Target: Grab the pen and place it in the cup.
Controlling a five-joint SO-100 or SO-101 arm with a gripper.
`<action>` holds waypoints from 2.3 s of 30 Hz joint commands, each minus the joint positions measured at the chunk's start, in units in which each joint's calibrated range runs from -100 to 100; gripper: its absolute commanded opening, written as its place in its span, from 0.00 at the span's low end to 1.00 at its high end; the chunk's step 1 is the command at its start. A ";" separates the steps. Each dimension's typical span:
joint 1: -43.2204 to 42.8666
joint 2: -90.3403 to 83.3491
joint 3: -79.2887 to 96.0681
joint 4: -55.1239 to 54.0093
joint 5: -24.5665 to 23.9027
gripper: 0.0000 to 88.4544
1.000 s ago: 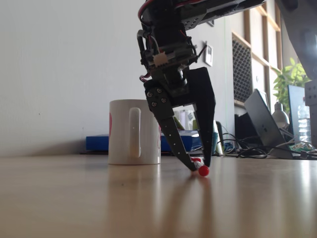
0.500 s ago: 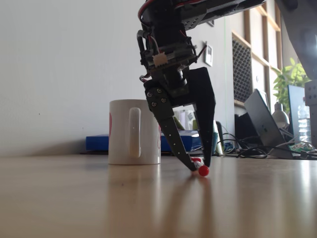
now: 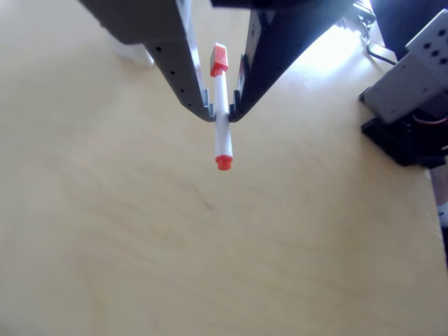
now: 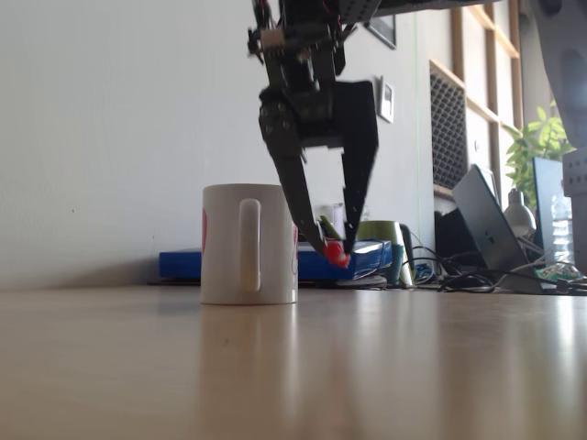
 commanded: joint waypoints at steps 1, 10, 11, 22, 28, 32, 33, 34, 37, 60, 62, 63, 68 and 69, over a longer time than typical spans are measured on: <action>3.33 -9.78 -2.28 -0.39 -0.02 0.01; 13.67 -24.89 -7.99 -9.43 -1.81 0.01; 14.67 -25.47 -7.99 -11.49 -2.70 0.01; 16.34 -24.89 -7.26 -30.07 -18.62 0.01; 17.34 -24.55 -6.08 -37.90 -28.19 0.01; 19.43 -25.22 -1.65 -43.75 -32.02 0.01; 20.18 -25.30 -0.20 -45.47 -33.08 0.01; 21.10 -25.38 1.43 -47.19 -34.07 0.01; 23.27 -25.47 5.87 -51.66 -35.81 0.01; 24.85 -36.26 39.91 -75.32 -42.53 0.01; 24.77 -36.42 41.99 -76.78 -42.53 0.01; 24.77 -36.42 42.81 -77.21 -42.59 0.01; 25.10 -36.09 47.60 -80.74 -42.59 0.01; 25.27 -35.76 48.24 -81.43 -42.59 0.01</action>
